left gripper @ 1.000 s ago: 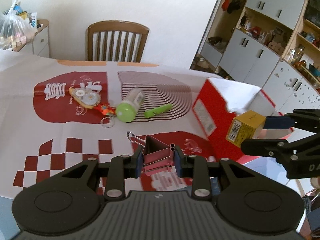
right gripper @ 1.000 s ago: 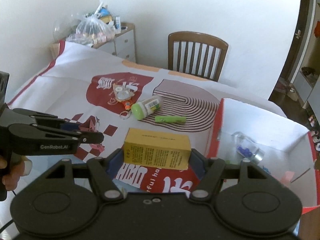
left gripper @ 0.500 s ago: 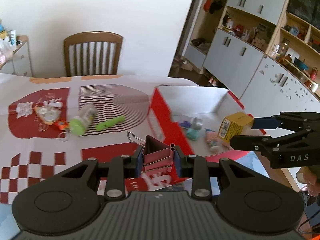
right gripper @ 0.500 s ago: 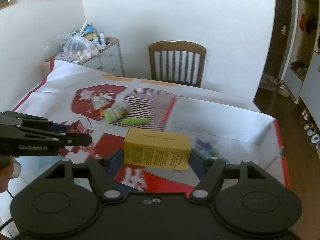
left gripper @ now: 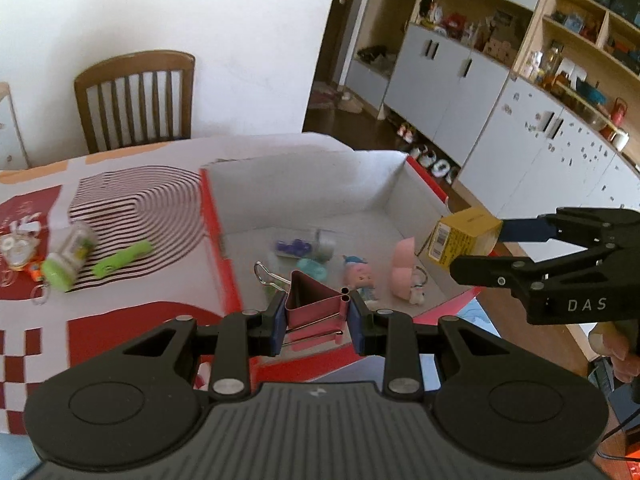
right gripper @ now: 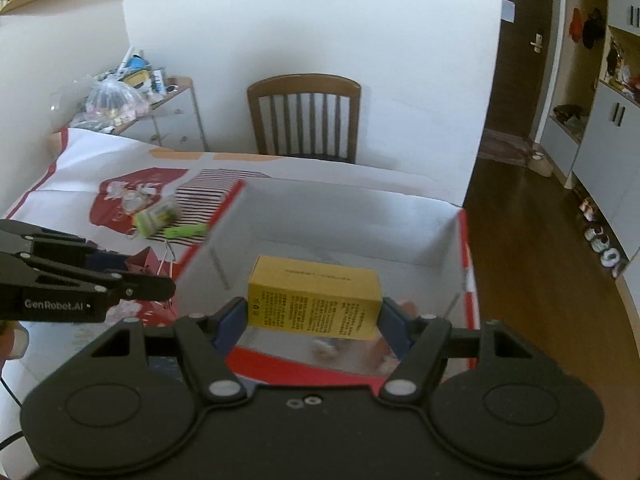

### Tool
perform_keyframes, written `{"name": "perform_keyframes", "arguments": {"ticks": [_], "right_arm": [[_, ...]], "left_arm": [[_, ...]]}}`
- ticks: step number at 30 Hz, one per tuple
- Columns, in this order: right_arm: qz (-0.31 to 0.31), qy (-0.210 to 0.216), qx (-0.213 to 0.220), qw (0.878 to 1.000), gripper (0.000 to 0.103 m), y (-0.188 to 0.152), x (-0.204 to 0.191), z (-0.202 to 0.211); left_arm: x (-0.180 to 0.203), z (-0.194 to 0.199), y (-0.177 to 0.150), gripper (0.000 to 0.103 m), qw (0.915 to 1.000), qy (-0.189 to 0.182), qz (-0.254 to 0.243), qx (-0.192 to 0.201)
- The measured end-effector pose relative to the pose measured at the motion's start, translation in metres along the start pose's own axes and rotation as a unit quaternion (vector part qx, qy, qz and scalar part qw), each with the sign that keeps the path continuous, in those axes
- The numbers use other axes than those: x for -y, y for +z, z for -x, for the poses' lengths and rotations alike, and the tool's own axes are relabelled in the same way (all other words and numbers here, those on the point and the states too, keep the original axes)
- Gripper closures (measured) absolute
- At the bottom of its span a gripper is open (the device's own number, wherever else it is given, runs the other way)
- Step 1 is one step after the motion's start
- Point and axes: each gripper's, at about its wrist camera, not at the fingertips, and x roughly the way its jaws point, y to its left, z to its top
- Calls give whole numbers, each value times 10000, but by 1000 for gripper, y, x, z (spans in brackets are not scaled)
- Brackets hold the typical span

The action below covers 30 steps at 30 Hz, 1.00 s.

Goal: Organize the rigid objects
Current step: 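Carry the binder clip and yellow box over the cardboard box with both tools, then open both grippers to release the clip and yellow box in the box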

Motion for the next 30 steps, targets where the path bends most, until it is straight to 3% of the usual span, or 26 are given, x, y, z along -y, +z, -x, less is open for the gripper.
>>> {"name": "perform_keyframes", "arguments": {"ticks": [9,20,22,30], "right_arm": [[73,-67,-262,9996,33,14,37,-36],[399,-187,-801,9958,34,30,43,-112],[420,-126,-951,9945,56,32,43,-122],[518,44,-1177,9917,57,35,46,-140]], "left_arm": [[31,-58,23,73,9985,305,-215,-409],[34,-129,37,73,9921,668,-5,-1062],[31,-140,38,73,9898,736,42,-1216],[26,-168,38,73,9816,836,108,-1713]]}}
